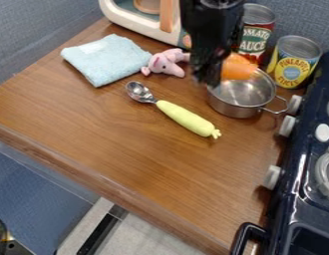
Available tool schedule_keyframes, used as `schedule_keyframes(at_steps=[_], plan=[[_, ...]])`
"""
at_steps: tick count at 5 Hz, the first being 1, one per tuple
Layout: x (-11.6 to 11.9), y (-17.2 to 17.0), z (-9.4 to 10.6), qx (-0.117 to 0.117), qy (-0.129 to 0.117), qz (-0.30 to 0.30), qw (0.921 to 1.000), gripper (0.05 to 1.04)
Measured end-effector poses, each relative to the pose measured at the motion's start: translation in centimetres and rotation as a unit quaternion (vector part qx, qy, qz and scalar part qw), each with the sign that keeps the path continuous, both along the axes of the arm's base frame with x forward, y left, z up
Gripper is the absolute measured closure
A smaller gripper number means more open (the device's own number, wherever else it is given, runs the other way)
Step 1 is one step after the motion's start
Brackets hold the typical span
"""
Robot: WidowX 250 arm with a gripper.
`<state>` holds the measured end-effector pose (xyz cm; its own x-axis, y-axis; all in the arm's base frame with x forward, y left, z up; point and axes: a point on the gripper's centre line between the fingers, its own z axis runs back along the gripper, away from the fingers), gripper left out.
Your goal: Moved the carrot from the silver pot to the lower right side of the table
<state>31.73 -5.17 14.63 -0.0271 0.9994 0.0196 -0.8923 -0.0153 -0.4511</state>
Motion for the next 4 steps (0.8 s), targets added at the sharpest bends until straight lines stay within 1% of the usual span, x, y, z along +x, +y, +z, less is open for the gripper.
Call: schedule_keyframes(at_steps=[1,2,3,4], plan=[[-4.1,-1.4,-1.0,-0.013,0.018,0.005,0.9997,0.446],[-7.6,-1.5,-3.8,-0.026,0.062,0.026,0.9974,0.446],[-9.2,-1.9,-5.4,-0.009,0.085,0.016,0.9962,0.446],[-9.2,-2.4,-7.0,-0.007,0.107,-0.001,0.9942,0.446]])
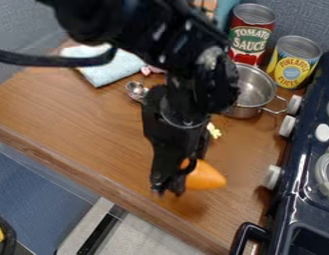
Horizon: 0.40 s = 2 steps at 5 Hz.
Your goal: Moved the carrot from the silver pot to the lower right side of the table
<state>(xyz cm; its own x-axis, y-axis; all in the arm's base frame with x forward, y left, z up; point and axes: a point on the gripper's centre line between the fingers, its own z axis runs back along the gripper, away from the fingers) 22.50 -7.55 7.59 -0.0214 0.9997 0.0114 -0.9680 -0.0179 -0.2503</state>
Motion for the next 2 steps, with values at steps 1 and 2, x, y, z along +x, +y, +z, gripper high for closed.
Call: schedule_keyframes(at_steps=[1,2], plan=[[0.15,0.3,-1.55,0.008,0.024,-0.011,0.9996,0.446],[0.35,0.61,-2.32,0.004,0.042,-0.006,0.9991,0.392]])
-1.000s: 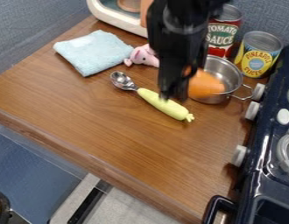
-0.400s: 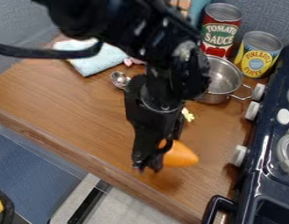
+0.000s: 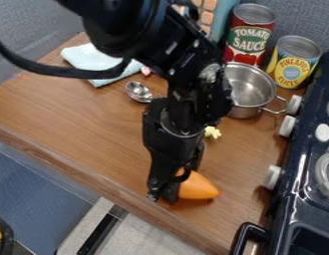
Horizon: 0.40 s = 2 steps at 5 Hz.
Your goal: Moved the carrot from the silver pot to the lower right side of the table
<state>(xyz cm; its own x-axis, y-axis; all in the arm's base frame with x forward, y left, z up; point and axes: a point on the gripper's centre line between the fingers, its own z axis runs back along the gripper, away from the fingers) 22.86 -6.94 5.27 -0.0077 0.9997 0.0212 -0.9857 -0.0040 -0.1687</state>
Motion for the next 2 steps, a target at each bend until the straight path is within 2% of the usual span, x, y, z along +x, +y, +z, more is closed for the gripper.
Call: schedule_keyframes(at_steps=[1,2], plan=[[-0.1,-0.22,-0.29,-0.003,0.023,-0.005,0.9997,0.12],[0.48,-0.1,0.36,-0.025,0.019,-0.005,0.9995,0.078]])
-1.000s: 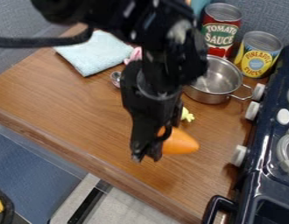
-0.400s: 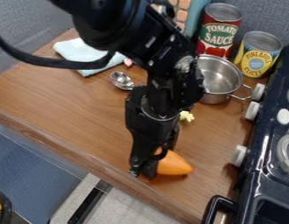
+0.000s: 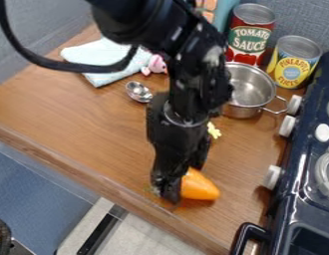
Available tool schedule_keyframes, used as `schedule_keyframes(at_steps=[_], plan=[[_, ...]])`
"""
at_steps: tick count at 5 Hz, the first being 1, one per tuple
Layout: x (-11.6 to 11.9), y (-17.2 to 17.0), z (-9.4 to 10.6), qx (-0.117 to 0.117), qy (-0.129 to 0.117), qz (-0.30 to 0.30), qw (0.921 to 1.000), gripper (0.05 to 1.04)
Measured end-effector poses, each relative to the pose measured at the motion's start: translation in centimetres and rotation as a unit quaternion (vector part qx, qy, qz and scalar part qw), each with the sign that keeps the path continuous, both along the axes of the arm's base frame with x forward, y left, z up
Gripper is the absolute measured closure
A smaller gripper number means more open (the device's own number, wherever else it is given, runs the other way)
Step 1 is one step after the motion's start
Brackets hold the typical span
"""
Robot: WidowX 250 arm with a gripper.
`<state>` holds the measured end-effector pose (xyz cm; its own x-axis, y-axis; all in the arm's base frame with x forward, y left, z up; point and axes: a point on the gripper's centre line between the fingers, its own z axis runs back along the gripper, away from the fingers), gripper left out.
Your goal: Moved the carrot from the silver pot to the lower right side of the table
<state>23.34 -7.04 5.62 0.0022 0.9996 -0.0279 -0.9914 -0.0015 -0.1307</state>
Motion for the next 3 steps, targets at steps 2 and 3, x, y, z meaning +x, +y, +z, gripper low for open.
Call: schedule_keyframes(at_steps=[2,3], plan=[[1.9,0.3,6.4,-0.032,-0.066,-0.023,0.9971,0.083],[1.9,0.3,6.5,-0.033,-0.068,-0.024,0.9969,0.083]])
